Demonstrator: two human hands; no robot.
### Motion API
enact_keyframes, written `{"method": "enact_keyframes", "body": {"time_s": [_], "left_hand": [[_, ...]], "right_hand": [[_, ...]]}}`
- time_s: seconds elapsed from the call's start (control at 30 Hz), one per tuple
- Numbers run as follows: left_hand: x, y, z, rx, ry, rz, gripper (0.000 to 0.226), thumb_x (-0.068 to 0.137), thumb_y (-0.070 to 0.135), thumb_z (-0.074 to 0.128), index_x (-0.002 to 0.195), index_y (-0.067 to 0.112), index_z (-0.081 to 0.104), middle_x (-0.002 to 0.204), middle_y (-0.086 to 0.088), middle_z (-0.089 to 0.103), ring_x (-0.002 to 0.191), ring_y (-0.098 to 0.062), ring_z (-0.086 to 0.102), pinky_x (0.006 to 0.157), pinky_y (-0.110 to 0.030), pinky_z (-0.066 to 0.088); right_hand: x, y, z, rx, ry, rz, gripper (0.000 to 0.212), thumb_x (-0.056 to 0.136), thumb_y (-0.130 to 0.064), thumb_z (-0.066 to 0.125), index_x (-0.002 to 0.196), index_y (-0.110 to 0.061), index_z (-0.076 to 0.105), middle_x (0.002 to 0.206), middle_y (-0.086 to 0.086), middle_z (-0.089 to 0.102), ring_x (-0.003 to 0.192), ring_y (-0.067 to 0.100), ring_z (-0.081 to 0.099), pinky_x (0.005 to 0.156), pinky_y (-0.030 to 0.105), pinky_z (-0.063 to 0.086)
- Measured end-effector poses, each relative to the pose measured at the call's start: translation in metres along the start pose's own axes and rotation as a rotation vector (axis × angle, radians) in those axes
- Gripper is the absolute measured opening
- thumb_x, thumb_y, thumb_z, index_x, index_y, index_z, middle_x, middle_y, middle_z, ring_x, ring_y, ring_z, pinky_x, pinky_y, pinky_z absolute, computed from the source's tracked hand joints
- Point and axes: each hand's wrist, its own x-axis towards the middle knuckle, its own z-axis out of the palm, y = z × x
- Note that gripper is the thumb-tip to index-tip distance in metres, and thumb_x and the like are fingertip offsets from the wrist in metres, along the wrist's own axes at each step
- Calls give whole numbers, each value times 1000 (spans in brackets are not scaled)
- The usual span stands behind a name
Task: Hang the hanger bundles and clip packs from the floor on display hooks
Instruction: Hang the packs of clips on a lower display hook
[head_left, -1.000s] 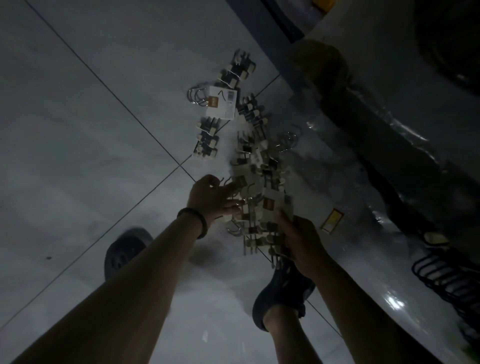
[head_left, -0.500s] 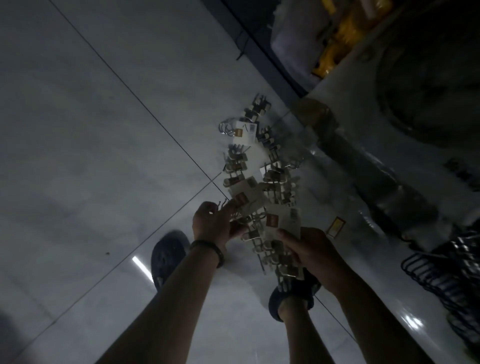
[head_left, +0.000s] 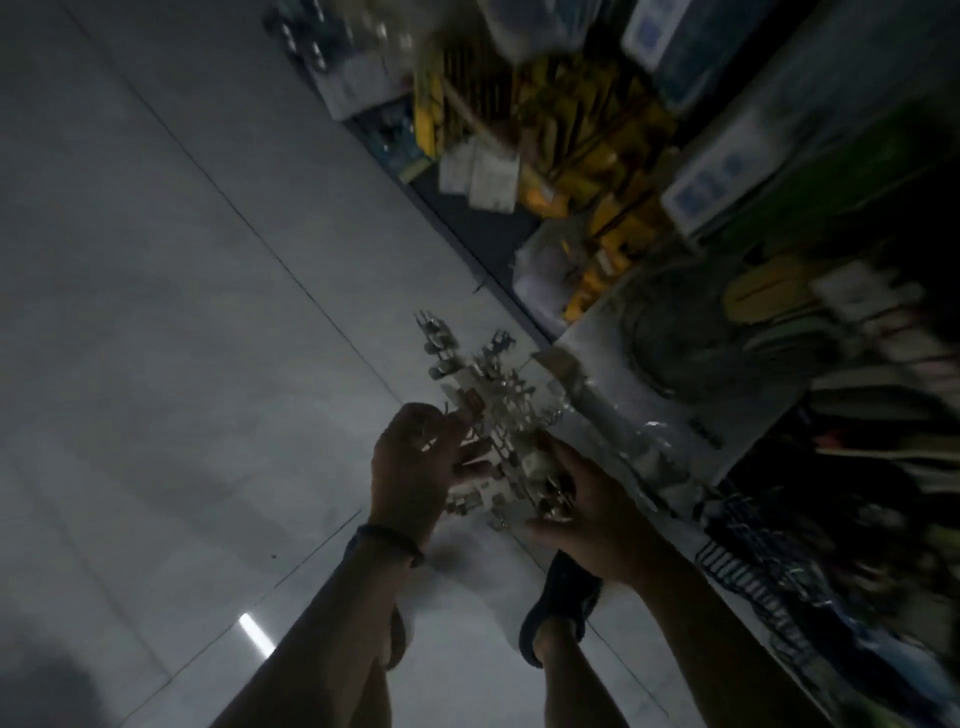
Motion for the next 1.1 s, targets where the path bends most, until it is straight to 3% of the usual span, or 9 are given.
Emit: {"method": "enact_keyframes", "body": {"time_s": [0.1,0.27,0.4,0.47,0.7,0.8,0.87,0.93,1.1], "left_hand": [[-45,66,3,82,-55,39,23,98,14,70,93,10,48,99,-20,75,88,-45,78,79,-55,64],[-115,152,17,174,-75,78,36,99,26,72,84,13,42,93,-14,77,80,-42,79,64,-42,59],[-157,202,22,416,-30,215,48,91,52,74,81,14,48,100,-19,77,76,-24,80,65,-51,60],[-177,224,28,373,-42,278,58,80,65,76,77,15,47,95,-23,74,83,-30,78,76,-57,63],[-225,285,49,818,35,1095,40,95,51,66,73,19,57,107,-5,53,109,-23,51,101,-19,31],[-251,311,64,719,-137,1052,36,97,36,74,70,24,53,101,-3,53,98,-15,57,90,-16,41],[-267,327,76,751,-148,1003,43,96,38,73,60,29,52,85,3,57,82,-5,60,76,-17,44],[-274,338,86,828,-137,956,56,97,46,69,50,26,47,62,7,51,64,-6,57,60,-20,40],[-283,345,98,850,-91,908,63,97,49,67,45,21,45,51,5,44,51,-9,52,49,-27,33]], "right_hand": [[-47,-64,-41,-86,3,-17,87,87,-40,84,155,-57,32,141,-21,54,126,-1,57,95,17,53],[-123,-148,-92,-214,22,-102,69,98,-39,73,156,-45,36,146,-14,59,125,-11,55,99,4,43],[-175,-186,-111,-304,17,-73,81,93,-73,54,163,-47,23,152,-2,56,138,17,55,114,41,47],[-200,-209,-114,-284,0,-72,77,100,-62,56,166,-39,22,158,-1,51,142,21,52,117,39,43],[-274,-265,-127,-112,9,-81,83,102,-53,57,167,-23,16,150,-15,35,142,21,51,110,33,45],[-293,-272,-133,-183,43,-120,89,94,-70,55,165,-25,23,133,-14,47,100,-5,59,93,19,52],[-306,-281,-135,-421,161,-145,70,106,-57,47,165,-28,23,145,-11,55,106,5,64,80,7,44],[-315,-284,-133,-593,265,-173,64,110,-48,44,166,-28,20,146,-1,61,116,15,64,83,17,43],[-330,-273,-130,-493,360,-189,45,110,-46,46,147,-21,43,119,0,69,96,13,70,72,16,43]]}}
